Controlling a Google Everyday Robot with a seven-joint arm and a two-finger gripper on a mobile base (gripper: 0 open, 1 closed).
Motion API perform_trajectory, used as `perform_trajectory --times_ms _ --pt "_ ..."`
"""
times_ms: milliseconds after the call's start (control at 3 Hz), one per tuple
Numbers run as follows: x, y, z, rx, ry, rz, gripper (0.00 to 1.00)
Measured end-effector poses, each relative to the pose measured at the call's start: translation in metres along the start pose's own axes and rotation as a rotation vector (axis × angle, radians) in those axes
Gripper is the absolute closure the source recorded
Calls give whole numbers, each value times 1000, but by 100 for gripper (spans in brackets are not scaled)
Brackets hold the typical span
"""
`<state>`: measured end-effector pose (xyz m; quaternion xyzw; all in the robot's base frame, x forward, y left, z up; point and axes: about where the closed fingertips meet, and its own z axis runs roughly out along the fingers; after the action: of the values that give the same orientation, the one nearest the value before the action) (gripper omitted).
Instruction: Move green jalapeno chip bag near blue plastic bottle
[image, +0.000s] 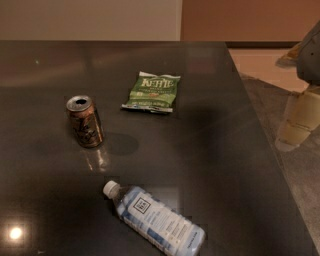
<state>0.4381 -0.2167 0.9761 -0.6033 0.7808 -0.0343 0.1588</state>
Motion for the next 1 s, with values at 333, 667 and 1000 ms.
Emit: perform_trajectory --times_ms 333,667,1000 --pt "0 0 0 0 0 0 0" --pt "-4 -6 3 5 -17 2 0" --pt "-17 -16 14 -8 -57 -9 0"
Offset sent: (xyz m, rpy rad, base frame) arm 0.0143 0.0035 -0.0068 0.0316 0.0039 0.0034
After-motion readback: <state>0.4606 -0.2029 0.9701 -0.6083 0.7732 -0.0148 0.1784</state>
